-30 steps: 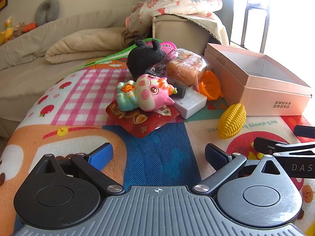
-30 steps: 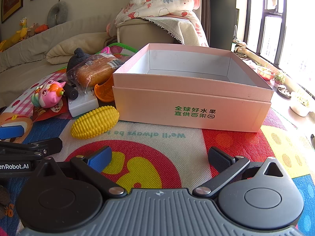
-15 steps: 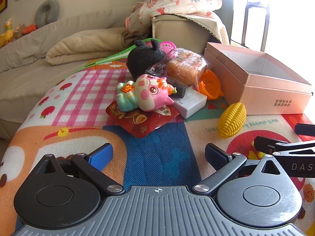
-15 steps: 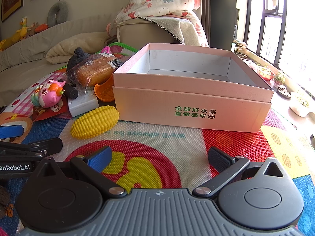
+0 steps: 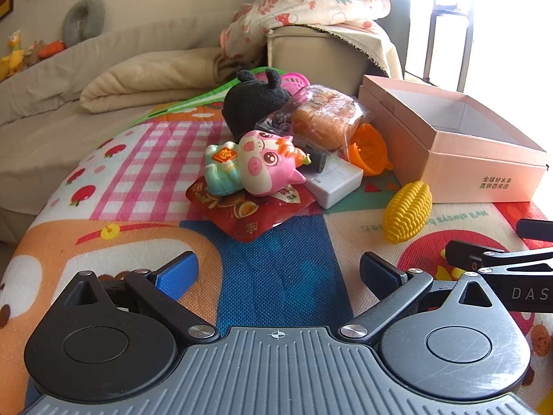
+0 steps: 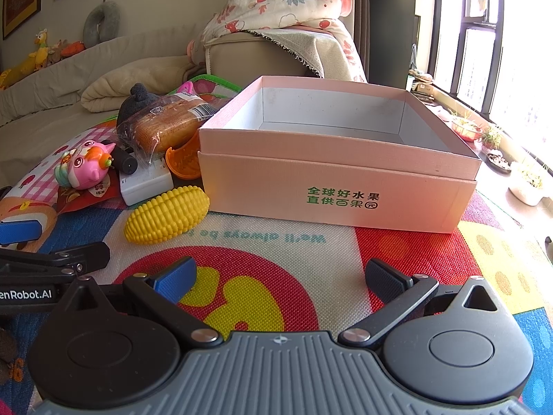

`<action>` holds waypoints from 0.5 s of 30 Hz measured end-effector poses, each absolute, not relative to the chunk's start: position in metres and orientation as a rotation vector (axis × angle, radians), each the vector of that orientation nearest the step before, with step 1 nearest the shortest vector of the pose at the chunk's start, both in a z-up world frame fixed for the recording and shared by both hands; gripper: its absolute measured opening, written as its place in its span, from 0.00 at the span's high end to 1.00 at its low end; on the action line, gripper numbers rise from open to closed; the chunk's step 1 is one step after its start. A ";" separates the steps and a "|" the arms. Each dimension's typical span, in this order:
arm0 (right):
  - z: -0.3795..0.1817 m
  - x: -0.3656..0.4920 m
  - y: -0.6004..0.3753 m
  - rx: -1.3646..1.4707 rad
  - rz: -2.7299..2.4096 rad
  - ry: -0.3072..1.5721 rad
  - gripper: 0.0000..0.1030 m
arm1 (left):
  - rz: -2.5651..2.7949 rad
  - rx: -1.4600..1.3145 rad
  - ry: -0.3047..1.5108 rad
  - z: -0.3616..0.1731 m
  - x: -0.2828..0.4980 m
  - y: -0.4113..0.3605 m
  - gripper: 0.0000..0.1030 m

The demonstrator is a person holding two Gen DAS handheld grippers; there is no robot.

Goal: Organize objects

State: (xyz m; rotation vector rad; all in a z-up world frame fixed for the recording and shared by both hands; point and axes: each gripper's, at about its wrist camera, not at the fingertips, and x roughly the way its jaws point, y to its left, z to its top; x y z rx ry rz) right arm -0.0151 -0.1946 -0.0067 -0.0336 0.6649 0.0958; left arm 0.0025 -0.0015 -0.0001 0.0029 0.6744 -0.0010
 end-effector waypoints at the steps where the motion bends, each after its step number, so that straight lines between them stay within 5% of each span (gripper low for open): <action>1: -0.007 -0.015 -0.195 -0.032 0.096 0.665 0.00 | -0.001 0.004 0.674 0.001 0.001 -0.003 0.00; 15: -0.002 -0.008 -0.198 -0.030 0.130 0.718 0.00 | -0.005 -0.007 0.672 0.001 0.000 -0.003 0.01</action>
